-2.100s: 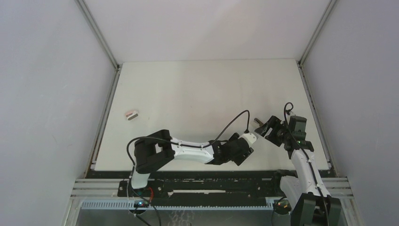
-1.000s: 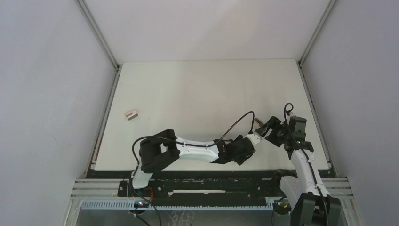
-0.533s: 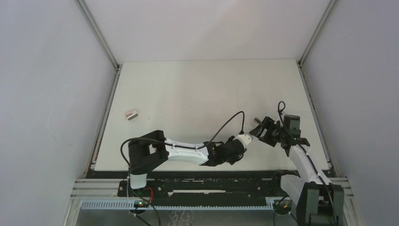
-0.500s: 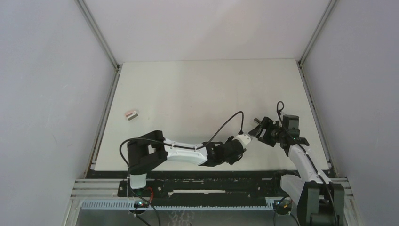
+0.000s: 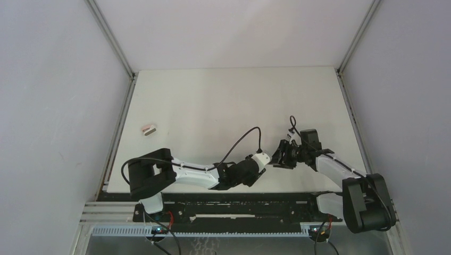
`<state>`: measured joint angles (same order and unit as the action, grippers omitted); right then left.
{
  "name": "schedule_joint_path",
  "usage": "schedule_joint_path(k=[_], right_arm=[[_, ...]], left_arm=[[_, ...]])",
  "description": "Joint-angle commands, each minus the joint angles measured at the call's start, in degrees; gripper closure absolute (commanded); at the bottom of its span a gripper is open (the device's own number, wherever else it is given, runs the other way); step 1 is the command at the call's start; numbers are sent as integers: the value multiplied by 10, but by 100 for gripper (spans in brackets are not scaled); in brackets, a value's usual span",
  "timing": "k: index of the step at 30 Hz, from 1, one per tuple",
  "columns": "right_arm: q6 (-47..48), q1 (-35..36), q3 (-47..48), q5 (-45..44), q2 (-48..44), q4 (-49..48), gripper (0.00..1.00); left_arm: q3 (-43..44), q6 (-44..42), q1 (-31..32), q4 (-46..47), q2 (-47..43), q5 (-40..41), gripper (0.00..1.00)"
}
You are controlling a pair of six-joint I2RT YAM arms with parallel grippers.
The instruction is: Load the staples into the stapler
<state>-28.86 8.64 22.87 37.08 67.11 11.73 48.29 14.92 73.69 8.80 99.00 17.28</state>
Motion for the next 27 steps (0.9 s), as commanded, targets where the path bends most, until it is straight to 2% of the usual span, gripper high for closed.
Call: schedule_joint_path(k=[1, 8, 27], right_arm=[[26, 15, 5, 41, 30, -27, 55], [15, 30, 5, 64, 72, -58, 61], [14, 35, 5, 62, 91, -71, 77]], left_arm=[[-12, -25, 0, 42, -13, -10, 55], [-19, -33, 0, 46, -15, -9, 55], [-18, -29, 0, 56, -13, -17, 55]])
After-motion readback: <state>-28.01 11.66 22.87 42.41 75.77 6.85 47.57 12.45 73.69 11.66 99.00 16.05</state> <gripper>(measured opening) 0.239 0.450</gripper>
